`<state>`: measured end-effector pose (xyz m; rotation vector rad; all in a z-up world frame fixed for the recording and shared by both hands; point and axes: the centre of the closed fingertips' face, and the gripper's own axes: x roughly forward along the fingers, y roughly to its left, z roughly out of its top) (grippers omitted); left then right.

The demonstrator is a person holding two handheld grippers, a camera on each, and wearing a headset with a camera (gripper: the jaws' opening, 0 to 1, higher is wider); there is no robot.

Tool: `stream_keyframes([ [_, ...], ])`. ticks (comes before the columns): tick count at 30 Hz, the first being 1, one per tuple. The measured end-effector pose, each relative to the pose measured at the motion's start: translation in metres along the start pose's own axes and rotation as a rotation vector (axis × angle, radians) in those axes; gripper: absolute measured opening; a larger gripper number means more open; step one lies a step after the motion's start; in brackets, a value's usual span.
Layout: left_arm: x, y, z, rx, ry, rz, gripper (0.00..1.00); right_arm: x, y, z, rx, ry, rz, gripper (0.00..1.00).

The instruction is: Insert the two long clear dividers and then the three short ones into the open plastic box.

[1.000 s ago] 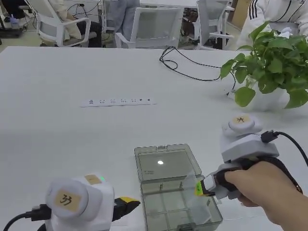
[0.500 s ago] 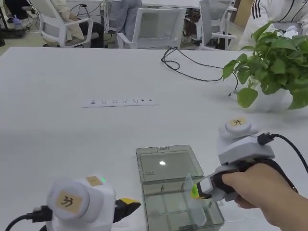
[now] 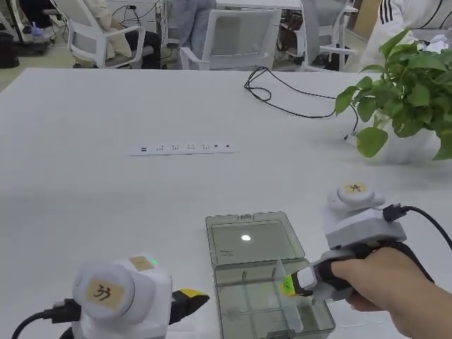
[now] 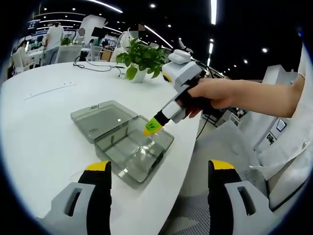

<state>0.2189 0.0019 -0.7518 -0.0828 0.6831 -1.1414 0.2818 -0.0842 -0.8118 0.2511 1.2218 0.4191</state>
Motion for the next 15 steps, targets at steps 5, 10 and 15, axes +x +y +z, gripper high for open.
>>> stream_keyframes([
  [5,-0.0007,0.0011,-0.0009,-0.004,0.003,0.013,0.82,0.0031,-0.0009,-0.0019,-0.013,0.003,0.013,0.1],
  [10,-0.0027,0.0023,-0.0006,-0.013,-0.001,0.03,0.82,0.0057,-0.0019,-0.0038,-0.021,0.002,0.027,0.11],
  [15,-0.006,0.0047,-0.0002,-0.022,-0.003,0.055,0.82,0.0061,-0.0013,-0.0033,-0.034,-0.011,0.051,0.11],
])
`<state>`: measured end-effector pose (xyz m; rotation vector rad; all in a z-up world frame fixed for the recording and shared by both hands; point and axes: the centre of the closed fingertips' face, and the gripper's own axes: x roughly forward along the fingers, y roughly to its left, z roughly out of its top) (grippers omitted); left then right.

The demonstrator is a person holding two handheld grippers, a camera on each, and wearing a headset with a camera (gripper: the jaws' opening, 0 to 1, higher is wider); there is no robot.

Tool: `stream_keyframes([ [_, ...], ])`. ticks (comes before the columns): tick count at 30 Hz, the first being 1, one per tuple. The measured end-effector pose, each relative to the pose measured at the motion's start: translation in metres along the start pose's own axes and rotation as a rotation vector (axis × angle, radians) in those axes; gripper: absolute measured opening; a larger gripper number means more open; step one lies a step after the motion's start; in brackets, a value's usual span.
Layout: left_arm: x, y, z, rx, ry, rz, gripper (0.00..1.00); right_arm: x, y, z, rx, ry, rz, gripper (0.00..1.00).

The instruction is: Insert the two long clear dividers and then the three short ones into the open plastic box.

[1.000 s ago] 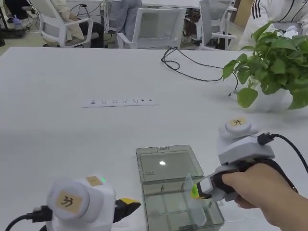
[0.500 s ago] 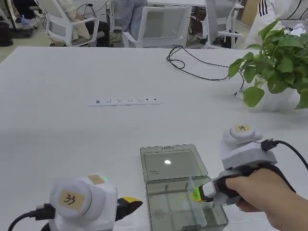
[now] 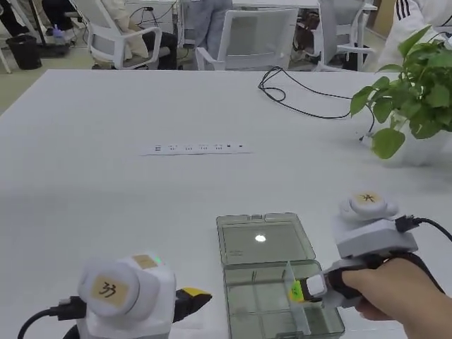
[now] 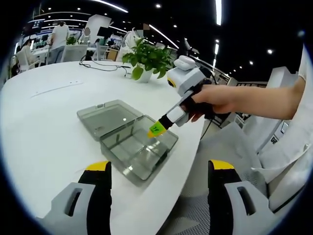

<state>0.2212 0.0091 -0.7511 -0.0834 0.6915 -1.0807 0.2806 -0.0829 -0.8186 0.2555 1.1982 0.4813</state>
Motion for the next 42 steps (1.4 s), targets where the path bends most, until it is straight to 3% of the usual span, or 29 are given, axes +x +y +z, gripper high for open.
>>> stream_keyframes([
  [7,-0.004,0.006,-0.001,-0.025,-0.002,0.045,0.81,-0.007,0.004,0.005,0.01,-0.041,0.072,0.14],
  [15,-0.006,0.015,-0.003,-0.042,0.007,0.101,0.81,-0.023,0.009,0.015,-0.042,-0.104,0.143,0.21],
  [23,-0.008,0.029,-0.008,-0.061,0.035,0.169,0.8,-0.051,0.009,0.028,-0.157,-0.187,0.201,0.29],
  [28,-0.009,0.039,-0.018,-0.089,0.068,0.22,0.79,-0.069,0.005,0.031,-0.237,-0.238,0.223,0.35],
  [33,-0.009,0.045,-0.027,-0.116,0.101,0.263,0.78,-0.086,0.005,0.026,-0.33,-0.282,0.247,0.43],
  [38,-0.009,0.053,-0.037,-0.161,0.131,0.308,0.77,-0.097,0.001,0.016,-0.41,-0.295,0.268,0.52],
  [42,-0.009,0.058,-0.042,-0.184,0.147,0.339,0.76,-0.104,0.0,0.01,-0.519,-0.311,0.289,0.58],
])
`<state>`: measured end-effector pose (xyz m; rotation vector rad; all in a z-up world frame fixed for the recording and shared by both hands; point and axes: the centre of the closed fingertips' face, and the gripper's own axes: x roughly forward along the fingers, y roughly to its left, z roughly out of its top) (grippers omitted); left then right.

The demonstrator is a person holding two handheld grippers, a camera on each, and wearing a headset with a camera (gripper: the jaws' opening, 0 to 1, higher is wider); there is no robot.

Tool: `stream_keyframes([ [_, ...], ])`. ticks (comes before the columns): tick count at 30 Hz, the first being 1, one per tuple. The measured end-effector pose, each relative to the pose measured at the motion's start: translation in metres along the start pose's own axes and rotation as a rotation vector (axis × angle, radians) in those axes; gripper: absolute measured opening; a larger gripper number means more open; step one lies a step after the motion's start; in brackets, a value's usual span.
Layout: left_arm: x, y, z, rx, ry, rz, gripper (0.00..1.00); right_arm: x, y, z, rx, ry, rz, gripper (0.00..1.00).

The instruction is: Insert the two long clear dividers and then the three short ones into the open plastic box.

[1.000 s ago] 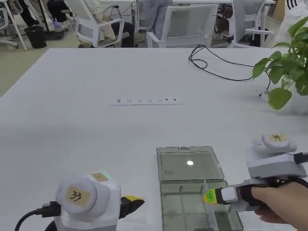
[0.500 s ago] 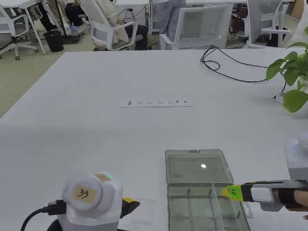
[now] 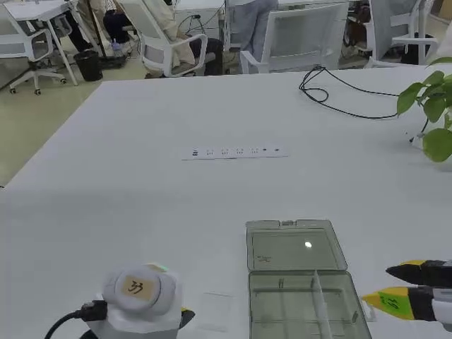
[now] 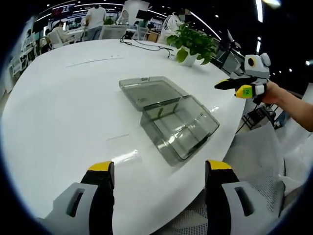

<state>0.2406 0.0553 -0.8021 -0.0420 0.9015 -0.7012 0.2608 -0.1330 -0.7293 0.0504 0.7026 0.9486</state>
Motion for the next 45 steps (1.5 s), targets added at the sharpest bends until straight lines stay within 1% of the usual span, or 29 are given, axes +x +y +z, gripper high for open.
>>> stream_keyframes([
  [1,0.001,0.002,-0.001,-0.004,0.005,0.011,0.76,-0.003,-0.002,-0.004,-0.034,0.016,-0.002,0.59],
  [2,0.001,0.003,-0.002,-0.009,0.008,0.018,0.76,-0.004,0.0,-0.006,-0.06,0.019,0.008,0.61],
  [3,0.002,0.005,-0.003,-0.015,0.014,0.032,0.76,-0.005,0.0,-0.007,-0.083,0.01,0.017,0.62],
  [6,0.004,0.008,-0.006,-0.03,0.032,0.062,0.74,-0.009,0.002,-0.011,-0.106,0.006,0.039,0.67],
  [9,0.008,0.012,-0.01,-0.031,0.049,0.092,0.71,-0.013,0.003,-0.014,-0.131,-0.002,0.051,0.7],
  [12,0.012,0.017,-0.016,-0.029,0.079,0.13,0.69,-0.016,0.006,-0.019,-0.188,-0.01,0.073,0.74],
  [16,0.015,0.022,-0.018,-0.024,0.094,0.174,0.67,-0.019,0.008,-0.026,-0.226,-0.02,0.092,0.78],
  [17,0.014,0.025,-0.022,-0.015,0.116,0.197,0.66,-0.02,0.007,-0.029,-0.232,-0.017,0.095,0.78],
  [18,0.015,0.026,-0.021,-0.004,0.116,0.203,0.65,-0.02,0.006,-0.031,-0.228,-0.011,0.095,0.78],
  [19,0.016,0.028,-0.023,0.003,0.126,0.223,0.64,-0.021,0.006,-0.033,-0.224,-0.008,0.095,0.78],
  [20,0.016,0.03,-0.025,0.005,0.134,0.23,0.63,-0.021,0.006,-0.034,-0.223,-0.009,0.096,0.78],
  [21,0.017,0.032,-0.028,0.012,0.154,0.244,0.62,-0.022,0.006,-0.035,-0.225,-0.015,0.096,0.78],
  [23,0.019,0.033,-0.029,0.017,0.156,0.26,0.62,-0.023,0.007,-0.034,-0.222,-0.022,0.096,0.77],
  [24,0.02,0.033,-0.031,0.023,0.168,0.267,0.62,-0.023,0.007,-0.034,-0.222,-0.024,0.096,0.77],
  [25,0.021,0.034,-0.035,0.042,0.195,0.275,0.61,-0.023,0.006,-0.034,-0.226,-0.028,0.092,0.77],
  [27,0.024,0.033,-0.037,0.057,0.206,0.281,0.6,-0.024,0.006,-0.033,-0.223,-0.038,0.089,0.76],
  [28,0.023,0.036,-0.035,0.095,0.205,0.296,0.59,-0.024,0.005,-0.033,-0.22,-0.042,0.088,0.76],
  [29,0.023,0.035,-0.037,0.081,0.22,0.298,0.59,-0.024,0.005,-0.032,-0.218,-0.046,0.087,0.76],
  [30,0.024,0.036,-0.036,0.088,0.218,0.303,0.57,-0.024,0.005,-0.033,-0.215,-0.047,0.086,0.76],
  [31,0.023,0.037,-0.036,0.095,0.226,0.31,0.56,-0.024,0.005,-0.033,-0.214,-0.048,0.085,0.76],
  [32,0.022,0.04,-0.037,0.131,0.247,0.319,0.55,-0.025,0.006,-0.033,-0.214,-0.053,0.085,0.76],
  [33,0.023,0.038,-0.036,0.113,0.234,0.312,0.54,-0.025,0.006,-0.033,-0.214,-0.054,0.084,0.76],
  [34,0.022,0.039,-0.037,0.109,0.241,0.316,0.54,-0.025,0.005,-0.033,-0.213,-0.055,0.082,0.76],
  [38,0.02,0.041,-0.037,0.121,0.259,0.307,0.51,-0.026,0.004,-0.033,-0.206,-0.064,0.074,0.75],
  [40,0.018,0.043,-0.037,0.138,0.276,0.293,0.49,-0.027,0.004,-0.033,-0.204,-0.065,0.073,0.75],
  [43,0.017,0.048,-0.036,0.145,0.291,0.287,0.43,-0.026,0.005,-0.034,-0.199,-0.065,0.071,0.75],
  [45,0.016,0.05,-0.036,0.155,0.305,0.279,0.4,-0.026,0.005,-0.034,-0.196,-0.069,0.069,0.75],
])
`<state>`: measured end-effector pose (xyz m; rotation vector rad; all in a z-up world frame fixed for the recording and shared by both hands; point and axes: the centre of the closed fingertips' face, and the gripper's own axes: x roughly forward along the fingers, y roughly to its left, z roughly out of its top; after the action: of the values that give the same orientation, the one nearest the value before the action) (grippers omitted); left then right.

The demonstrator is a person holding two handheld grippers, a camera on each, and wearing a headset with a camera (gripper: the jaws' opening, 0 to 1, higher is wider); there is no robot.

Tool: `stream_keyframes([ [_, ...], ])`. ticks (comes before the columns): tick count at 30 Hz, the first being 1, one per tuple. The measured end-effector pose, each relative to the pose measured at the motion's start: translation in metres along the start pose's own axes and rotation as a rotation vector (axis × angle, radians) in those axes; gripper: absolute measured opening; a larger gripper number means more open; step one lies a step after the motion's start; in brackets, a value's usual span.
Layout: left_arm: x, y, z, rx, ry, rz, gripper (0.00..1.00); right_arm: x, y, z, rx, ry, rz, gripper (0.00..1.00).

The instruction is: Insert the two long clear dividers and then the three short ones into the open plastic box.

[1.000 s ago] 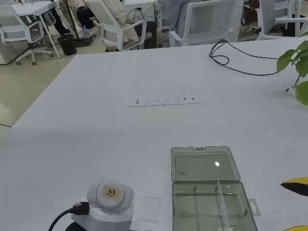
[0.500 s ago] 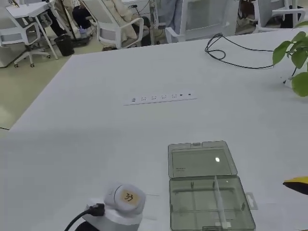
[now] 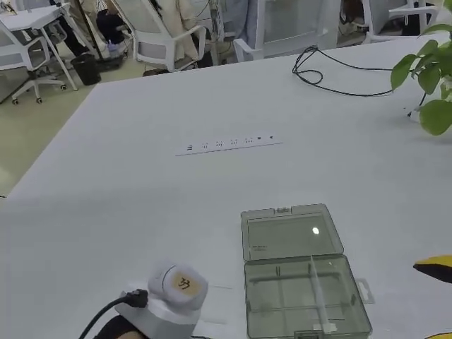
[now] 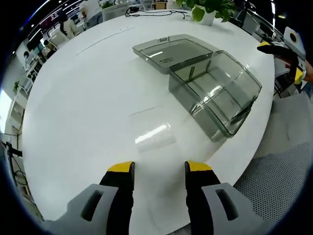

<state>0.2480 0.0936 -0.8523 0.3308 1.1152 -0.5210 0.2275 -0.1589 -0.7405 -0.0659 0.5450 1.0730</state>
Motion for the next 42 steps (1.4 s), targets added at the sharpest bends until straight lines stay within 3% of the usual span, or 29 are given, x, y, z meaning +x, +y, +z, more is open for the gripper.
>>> stream_keyframes([
  [7,-0.0003,0.0064,-0.0002,0.022,0.022,-0.019,0.32,-0.0012,0.0005,-0.0022,0.007,-0.003,-0.008,0.74],
  [13,0.0003,0.0042,0.0003,0.036,0.045,-0.048,0.33,-0.0028,0.001,-0.0058,0.012,0.004,-0.011,0.74],
  [19,0.0009,0.0038,0.0001,0.078,0.074,-0.034,0.33,-0.0024,0.0015,-0.0059,0.013,0.001,-0.018,0.74],
  [26,0.0003,0.0053,-0.0005,0.071,0.087,-0.034,0.32,-0.0023,0.0026,-0.0056,0.011,0.003,-0.019,0.74],
  [29,0.0,0.0066,0.0011,0.027,0.08,-0.033,0.31,-0.0026,0.003,-0.0059,0.011,0.006,-0.021,0.75],
  [42,-0.004,-0.0033,0.0025,-0.138,0.003,-0.126,0.3,0.0004,0.009,-0.0059,0.007,0.031,-0.021,0.75],
])
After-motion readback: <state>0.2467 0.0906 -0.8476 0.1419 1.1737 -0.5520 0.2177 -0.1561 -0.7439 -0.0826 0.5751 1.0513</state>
